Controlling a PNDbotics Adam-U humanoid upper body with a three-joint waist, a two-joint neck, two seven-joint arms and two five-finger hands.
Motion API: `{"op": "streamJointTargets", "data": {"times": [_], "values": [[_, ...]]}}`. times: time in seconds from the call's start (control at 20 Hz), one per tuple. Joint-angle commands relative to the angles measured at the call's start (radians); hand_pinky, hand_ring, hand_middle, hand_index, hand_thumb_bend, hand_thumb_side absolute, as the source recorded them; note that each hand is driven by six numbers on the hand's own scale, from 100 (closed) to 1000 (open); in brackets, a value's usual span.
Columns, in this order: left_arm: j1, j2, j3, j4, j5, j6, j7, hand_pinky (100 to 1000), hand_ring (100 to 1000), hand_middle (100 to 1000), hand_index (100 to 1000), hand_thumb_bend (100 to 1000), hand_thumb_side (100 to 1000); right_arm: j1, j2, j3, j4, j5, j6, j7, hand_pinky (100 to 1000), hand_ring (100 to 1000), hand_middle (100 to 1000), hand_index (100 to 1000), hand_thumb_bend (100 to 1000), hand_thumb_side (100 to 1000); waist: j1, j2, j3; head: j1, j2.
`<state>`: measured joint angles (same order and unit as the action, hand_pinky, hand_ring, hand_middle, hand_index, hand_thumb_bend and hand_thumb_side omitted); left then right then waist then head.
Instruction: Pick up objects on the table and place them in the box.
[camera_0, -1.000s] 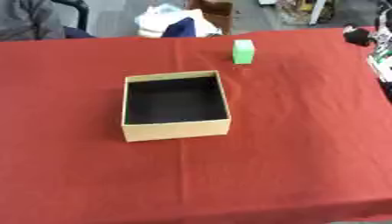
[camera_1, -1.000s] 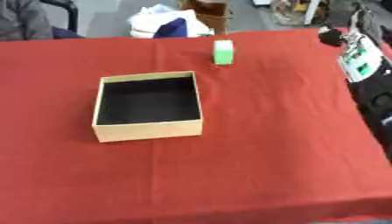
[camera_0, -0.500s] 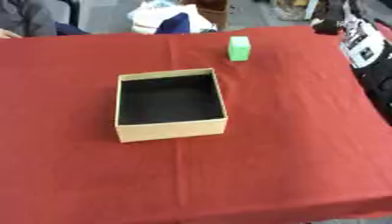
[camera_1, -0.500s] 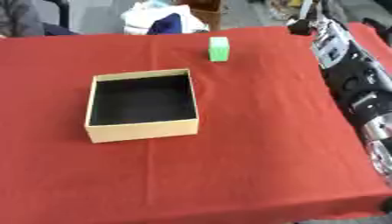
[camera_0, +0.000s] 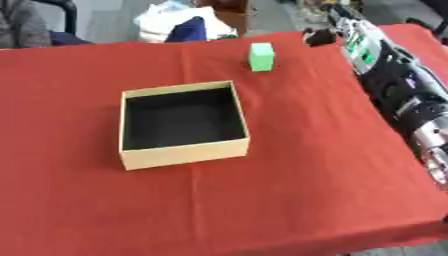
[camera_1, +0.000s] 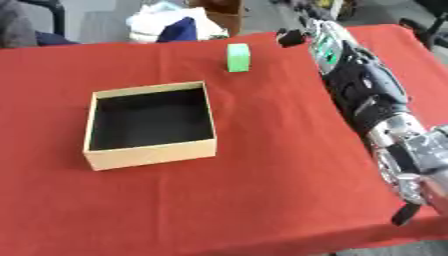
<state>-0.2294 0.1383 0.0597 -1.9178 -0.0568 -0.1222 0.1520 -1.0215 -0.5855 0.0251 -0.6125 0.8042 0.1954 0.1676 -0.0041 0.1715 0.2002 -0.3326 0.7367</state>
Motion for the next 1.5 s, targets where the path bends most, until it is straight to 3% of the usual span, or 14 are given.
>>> {"op": "streamJointTargets", "data": {"times": [0.05, 0.3, 0.65, 0.95, 1.5], "values": [[-0.016, 0.004, -0.003, -0.018, 0.003, -0.002, -0.006, 608, 683, 610, 742, 100, 475, -0.031, -0.004, 0.006, -0.03, 0.059, -0.01, 0.037, 836, 1000, 1000, 1000, 100, 320, -0.001, -0.012, 0.008, -0.016, -0.014], [-0.017, 0.003, -0.003, -0.018, 0.003, -0.002, -0.008, 608, 684, 610, 742, 100, 475, -0.035, 0.011, 0.012, -0.034, 0.117, -0.028, 0.106, 853, 1000, 1000, 1000, 100, 300, -0.001, -0.009, 0.022, -0.034, -0.014], [-0.014, 0.002, -0.002, -0.014, 0.005, -0.002, -0.008, 608, 687, 610, 742, 100, 478, -0.038, 0.027, 0.028, -0.055, 0.155, -0.054, 0.228, 863, 1000, 1000, 1000, 100, 345, 0.001, -0.008, 0.019, -0.04, -0.008], [-0.014, 0.002, -0.002, -0.013, 0.006, -0.003, -0.009, 609, 688, 610, 742, 100, 479, -0.037, 0.038, 0.042, -0.071, 0.172, -0.069, 0.311, 869, 1000, 1000, 1000, 155, 360, 0.0, -0.008, 0.022, -0.044, -0.01], [-0.024, 0.0, -0.003, -0.016, 0.006, -0.003, -0.011, 610, 692, 610, 742, 100, 480, -0.031, 0.055, 0.04, -0.074, 0.187, -0.073, 0.314, 864, 1000, 1000, 1000, 131, 301, -0.003, 0.004, 0.051, -0.056, -0.028]]}}
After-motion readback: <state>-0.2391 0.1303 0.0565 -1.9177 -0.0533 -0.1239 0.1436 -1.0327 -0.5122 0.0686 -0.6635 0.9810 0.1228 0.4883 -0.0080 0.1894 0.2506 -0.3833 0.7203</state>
